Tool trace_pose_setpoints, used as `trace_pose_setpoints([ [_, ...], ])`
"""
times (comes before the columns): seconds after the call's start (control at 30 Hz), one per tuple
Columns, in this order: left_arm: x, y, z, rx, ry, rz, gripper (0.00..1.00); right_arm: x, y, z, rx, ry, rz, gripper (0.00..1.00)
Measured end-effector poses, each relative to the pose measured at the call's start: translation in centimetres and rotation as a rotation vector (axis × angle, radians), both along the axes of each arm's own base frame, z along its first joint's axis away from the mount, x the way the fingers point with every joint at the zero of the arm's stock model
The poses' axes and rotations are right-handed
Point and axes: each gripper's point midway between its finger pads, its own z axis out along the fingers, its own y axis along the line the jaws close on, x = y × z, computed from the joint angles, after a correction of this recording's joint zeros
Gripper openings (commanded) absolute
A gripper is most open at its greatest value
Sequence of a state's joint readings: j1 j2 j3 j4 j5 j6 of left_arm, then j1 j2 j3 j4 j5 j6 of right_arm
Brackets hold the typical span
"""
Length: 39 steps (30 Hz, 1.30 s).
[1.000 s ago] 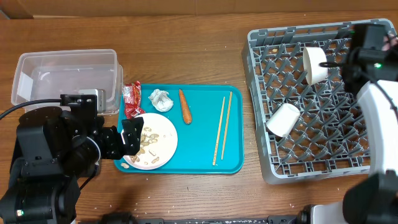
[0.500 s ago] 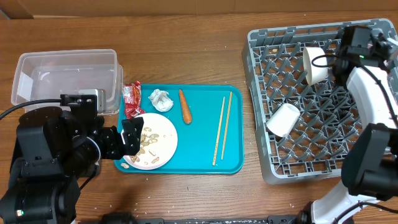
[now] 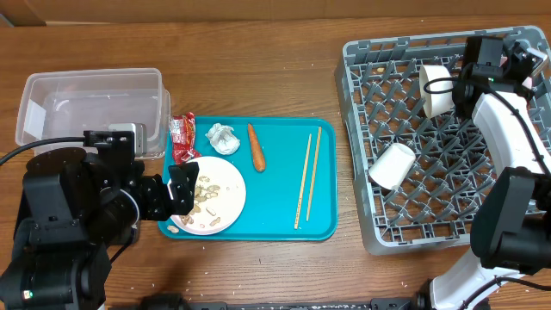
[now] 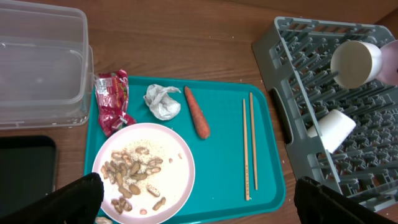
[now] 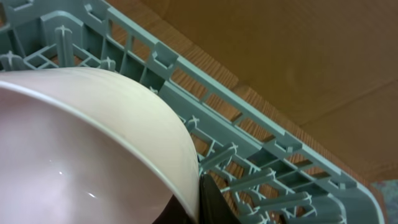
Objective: Sort waste into correct bins and load items into the dishwasher
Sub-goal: 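Carry the pink bowl with the right gripper to the rack's back right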
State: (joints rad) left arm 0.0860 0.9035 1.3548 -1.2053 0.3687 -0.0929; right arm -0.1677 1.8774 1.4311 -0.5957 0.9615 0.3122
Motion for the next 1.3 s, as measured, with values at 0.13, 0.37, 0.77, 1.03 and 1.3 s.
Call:
trace_pose_setpoints([
  [0.13,0.0,0.0,0.0,0.000,0.000,0.000,1.00,0.2,0.3,0.1,-0.014,0.015,0.015,0.04],
  [0.37,0.0,0.0,0.0,0.000,0.000,0.000,1.00,0.6,0.8,-1.2,-0.023,0.061,0.027,0.04],
  [0.77,0.0,0.0,0.0,0.000,0.000,0.000,1.00,1.4,2.1,0.0,-0.122,0.053,0.025,0.04],
  [1.03,0.0,0.0,0.0,0.000,0.000,0.000,1.00,1.7,1.7,0.5,-0.197,0.089,0.018,0.04],
  [1.3,0.0,0.0,0.0,0.000,0.000,0.000,1.00,1.3,1.6,0.4,-0.206,0.127,0.018,0.04],
])
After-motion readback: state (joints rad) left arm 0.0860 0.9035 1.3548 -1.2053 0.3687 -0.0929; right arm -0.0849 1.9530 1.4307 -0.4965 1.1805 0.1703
